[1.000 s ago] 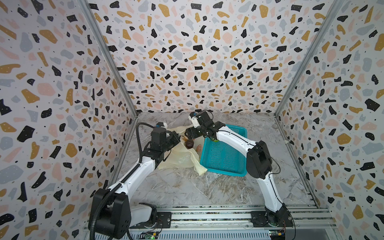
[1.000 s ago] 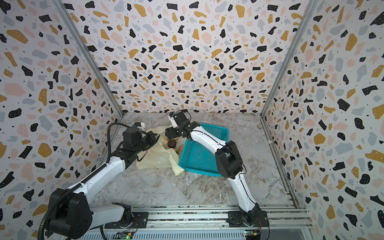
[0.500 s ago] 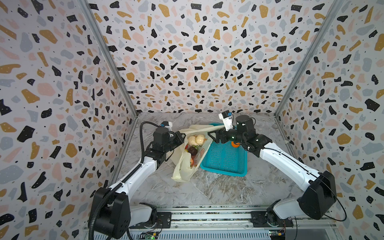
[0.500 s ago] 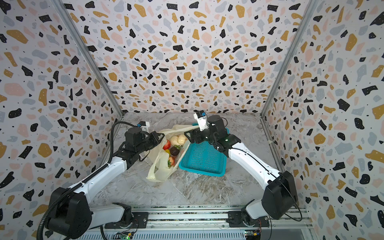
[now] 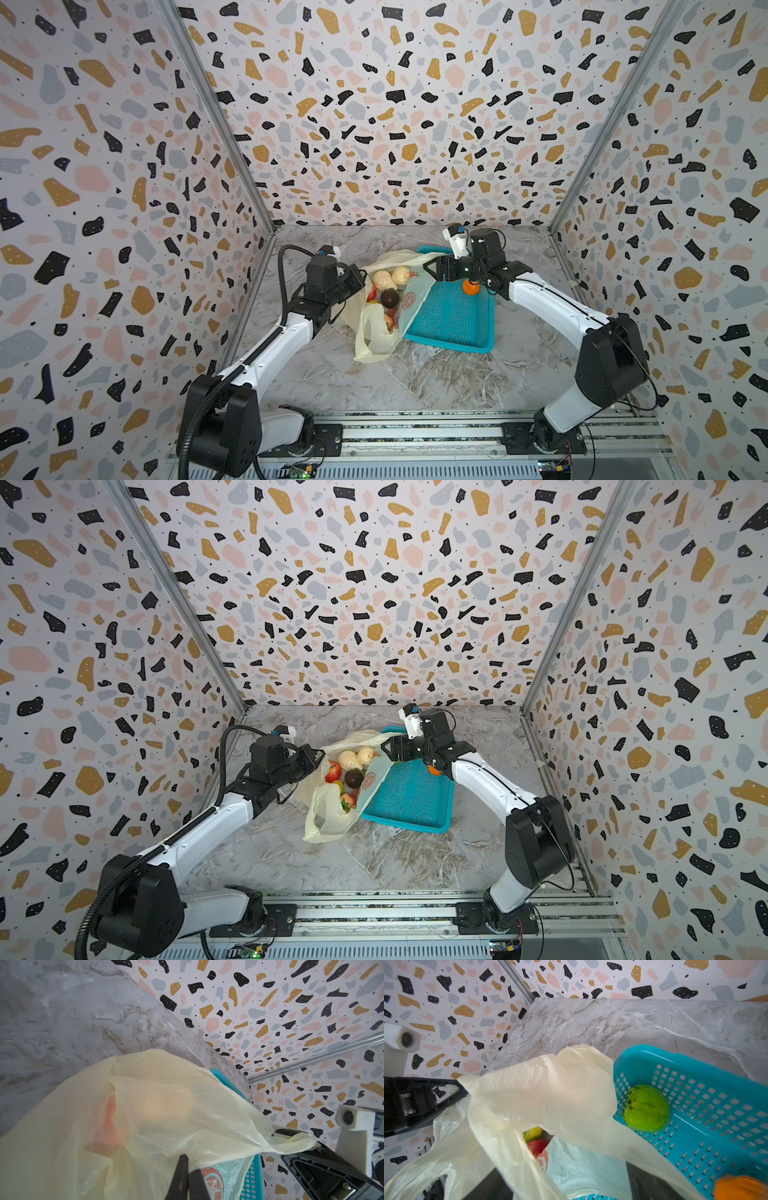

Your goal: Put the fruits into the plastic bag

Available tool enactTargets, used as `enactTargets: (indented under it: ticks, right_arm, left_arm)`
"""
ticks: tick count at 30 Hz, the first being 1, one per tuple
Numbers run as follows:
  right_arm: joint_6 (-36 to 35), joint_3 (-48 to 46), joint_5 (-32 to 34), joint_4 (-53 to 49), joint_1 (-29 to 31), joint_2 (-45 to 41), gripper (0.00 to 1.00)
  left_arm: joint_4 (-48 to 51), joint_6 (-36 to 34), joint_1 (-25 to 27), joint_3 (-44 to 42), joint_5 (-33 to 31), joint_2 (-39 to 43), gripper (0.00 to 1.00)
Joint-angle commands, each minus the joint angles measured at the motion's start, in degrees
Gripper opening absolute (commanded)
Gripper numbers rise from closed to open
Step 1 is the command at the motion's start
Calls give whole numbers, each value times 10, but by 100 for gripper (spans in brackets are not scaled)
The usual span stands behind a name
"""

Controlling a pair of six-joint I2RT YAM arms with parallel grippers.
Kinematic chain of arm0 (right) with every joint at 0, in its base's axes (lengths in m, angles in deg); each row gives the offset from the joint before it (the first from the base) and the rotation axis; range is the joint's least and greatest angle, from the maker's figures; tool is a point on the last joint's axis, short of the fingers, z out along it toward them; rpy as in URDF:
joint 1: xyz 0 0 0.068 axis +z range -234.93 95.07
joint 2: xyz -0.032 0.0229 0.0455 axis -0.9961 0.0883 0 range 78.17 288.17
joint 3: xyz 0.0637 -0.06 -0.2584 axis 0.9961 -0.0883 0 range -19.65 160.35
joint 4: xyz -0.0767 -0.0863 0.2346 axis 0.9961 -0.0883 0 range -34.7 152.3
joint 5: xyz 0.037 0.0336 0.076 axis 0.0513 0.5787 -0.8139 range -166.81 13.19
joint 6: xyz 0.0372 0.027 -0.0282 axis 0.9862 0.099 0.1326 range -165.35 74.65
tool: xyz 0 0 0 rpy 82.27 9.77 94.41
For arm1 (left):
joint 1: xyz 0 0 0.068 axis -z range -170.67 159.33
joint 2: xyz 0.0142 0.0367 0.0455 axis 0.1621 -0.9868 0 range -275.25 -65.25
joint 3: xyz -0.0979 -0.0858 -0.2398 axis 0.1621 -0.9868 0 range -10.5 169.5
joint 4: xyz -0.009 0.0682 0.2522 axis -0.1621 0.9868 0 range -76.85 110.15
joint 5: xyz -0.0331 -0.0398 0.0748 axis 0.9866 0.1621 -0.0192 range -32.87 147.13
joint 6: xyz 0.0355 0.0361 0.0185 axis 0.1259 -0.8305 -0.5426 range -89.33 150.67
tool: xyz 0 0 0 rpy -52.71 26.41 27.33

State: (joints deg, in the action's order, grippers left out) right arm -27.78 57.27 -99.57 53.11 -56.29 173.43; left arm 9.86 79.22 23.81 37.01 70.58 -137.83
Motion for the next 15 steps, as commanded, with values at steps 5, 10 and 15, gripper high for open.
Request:
enactTargets:
  ticks: [5, 10, 15]
  right_arm:
    - [-80, 66, -52, -95, 81, 26, 84]
    - [-98, 66, -76, -139, 102, 36, 85]
    - [-139, 70, -102, -196, 108, 44, 85]
  left_arm:
    - [-4, 5, -6, -4, -28, -2, 0]
    - [-11, 7, -6, -2, -18, -11, 0]
    - [-15, 8, -6, -3, -15, -14, 0]
